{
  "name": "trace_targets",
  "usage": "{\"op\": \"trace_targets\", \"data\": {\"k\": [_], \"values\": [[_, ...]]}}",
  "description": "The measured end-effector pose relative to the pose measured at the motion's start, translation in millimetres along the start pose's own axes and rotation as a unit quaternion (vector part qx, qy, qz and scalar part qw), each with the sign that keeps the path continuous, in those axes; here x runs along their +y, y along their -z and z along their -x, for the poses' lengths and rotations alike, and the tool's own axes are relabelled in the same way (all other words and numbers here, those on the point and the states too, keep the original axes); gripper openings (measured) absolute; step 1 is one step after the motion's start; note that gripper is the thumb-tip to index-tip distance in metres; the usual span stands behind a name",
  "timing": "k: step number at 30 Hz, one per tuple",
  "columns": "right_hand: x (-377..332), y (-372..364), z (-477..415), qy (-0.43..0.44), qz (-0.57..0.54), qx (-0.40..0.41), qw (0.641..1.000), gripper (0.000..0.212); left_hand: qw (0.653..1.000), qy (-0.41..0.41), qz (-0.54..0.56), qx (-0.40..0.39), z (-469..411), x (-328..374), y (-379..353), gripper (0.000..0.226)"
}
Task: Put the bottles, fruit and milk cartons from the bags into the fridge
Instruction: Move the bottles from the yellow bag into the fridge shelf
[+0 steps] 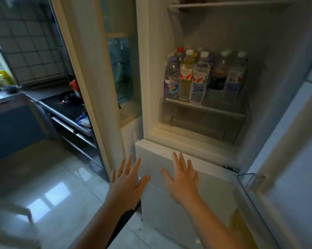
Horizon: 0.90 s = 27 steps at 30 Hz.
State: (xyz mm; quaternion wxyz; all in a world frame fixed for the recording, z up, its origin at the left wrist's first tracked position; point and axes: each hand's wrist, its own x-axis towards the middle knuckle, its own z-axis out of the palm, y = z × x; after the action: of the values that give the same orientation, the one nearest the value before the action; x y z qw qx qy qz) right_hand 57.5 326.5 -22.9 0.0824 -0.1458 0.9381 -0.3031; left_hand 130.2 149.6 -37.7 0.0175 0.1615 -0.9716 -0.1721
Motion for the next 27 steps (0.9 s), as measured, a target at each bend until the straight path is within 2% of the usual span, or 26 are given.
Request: {"op": "trace_targets", "data": {"k": [3,11,16,21,27], "values": [[1.3,-14.8,32.4,0.013,0.007,-0.024,1.000,0.072,0.999,0.028,0.014,0.008,42.4,-13.6,-2.8,0.078],[10.0,-43.8,146.6,0.062,0.046,-0.069,0.995,0.071,0.996,0.082,0.033,-0.014,176.6,-43.0,-28.7,0.100],[29.0,-61.7,232.8,0.073,0.078,-0.109,0.988,0.072,0.993,0.115,0.010,-0.036,270.9,-42.1,-45.6,0.092],[56.2,-76.9,328.1,0.057,0.096,-0.138,0.984,0.072,0.990,0.120,-0.007,-0.068,366.5,-35.8,-69.3,0.076],[101.3,-80.8,428.8,0.034,0.111,-0.170,0.979,0.074,0.986,0.118,0.000,-0.117,459.8,-15.9,-103.0,0.081]]}}
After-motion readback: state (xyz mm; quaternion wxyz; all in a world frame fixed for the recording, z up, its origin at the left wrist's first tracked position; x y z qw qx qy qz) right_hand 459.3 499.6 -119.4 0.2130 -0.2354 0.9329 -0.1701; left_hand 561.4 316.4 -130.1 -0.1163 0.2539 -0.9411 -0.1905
